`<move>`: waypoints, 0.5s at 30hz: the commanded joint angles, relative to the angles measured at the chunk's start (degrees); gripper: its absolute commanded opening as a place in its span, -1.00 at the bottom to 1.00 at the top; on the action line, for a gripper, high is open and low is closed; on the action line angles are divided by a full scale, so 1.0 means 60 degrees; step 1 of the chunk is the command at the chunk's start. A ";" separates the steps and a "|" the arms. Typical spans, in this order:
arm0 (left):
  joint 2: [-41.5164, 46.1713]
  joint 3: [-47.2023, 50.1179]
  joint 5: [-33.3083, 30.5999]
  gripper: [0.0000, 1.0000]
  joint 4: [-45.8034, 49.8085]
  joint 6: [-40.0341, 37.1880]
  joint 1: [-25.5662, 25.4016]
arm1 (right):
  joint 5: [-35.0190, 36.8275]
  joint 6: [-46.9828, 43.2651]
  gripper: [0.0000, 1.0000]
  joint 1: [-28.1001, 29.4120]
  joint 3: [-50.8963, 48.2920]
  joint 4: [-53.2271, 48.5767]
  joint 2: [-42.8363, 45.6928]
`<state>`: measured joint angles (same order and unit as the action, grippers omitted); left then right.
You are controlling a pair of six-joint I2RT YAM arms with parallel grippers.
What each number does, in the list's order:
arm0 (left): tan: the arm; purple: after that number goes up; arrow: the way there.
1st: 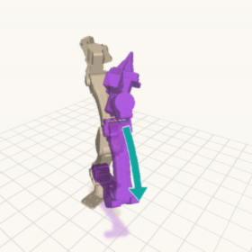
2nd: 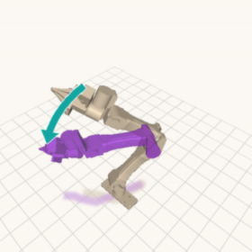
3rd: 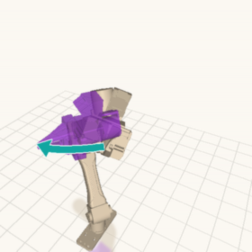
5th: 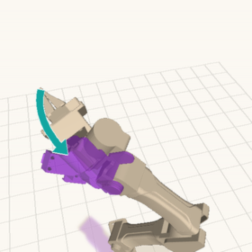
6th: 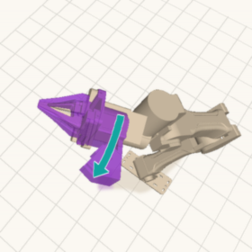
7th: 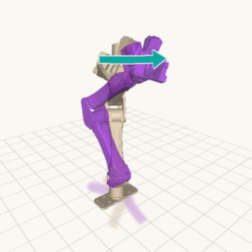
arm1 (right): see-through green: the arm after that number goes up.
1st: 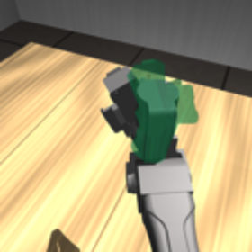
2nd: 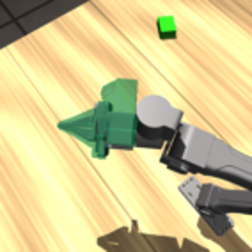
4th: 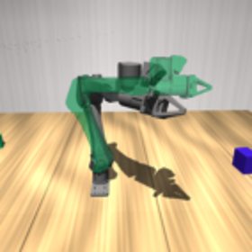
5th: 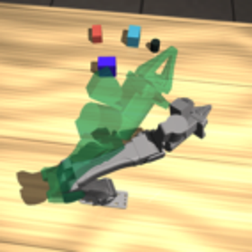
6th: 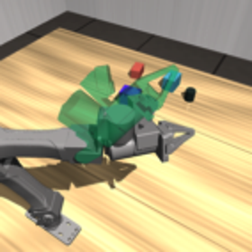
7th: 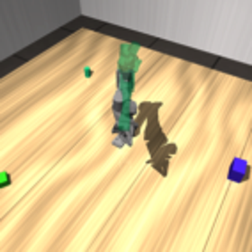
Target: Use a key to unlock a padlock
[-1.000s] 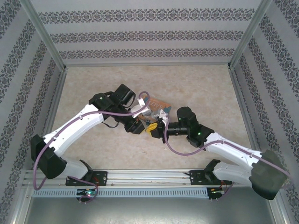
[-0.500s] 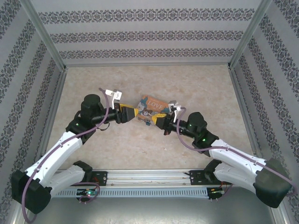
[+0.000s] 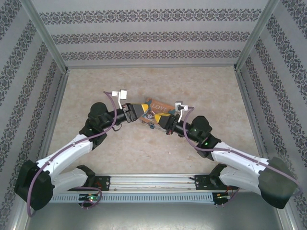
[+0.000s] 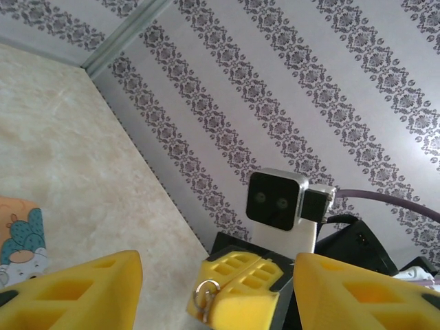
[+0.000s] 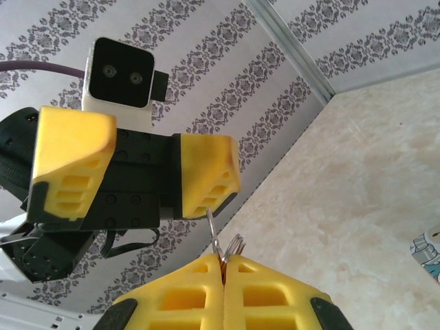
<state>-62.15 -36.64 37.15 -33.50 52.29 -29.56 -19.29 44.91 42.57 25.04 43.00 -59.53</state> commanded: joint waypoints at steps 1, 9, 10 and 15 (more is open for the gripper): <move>-0.0181 -0.0198 -0.0127 0.17 -0.0903 0.0169 -0.0236 | 0.0066 0.0275 -1.00 0.0163 0.0417 0.0792 -0.0253; -0.0455 -0.0422 -0.0186 0.02 -0.0323 -0.0307 -0.0519 | 0.0141 0.0322 -1.00 0.0205 0.0619 0.0963 -0.0587; -0.0482 -0.0409 -0.0187 -0.01 -0.0352 -0.0307 -0.0522 | 0.0139 0.0336 -1.00 0.0204 0.0646 0.0963 -0.0631; -0.0570 -0.0466 -0.0142 -0.32 -0.0351 -0.0336 -0.0539 | 0.0179 0.0425 -1.00 0.0216 0.0720 0.1036 -0.0851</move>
<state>-65.45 -37.28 36.14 -34.28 51.31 -32.25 -18.85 46.63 43.29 27.53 46.57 -64.05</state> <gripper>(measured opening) 0.365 0.048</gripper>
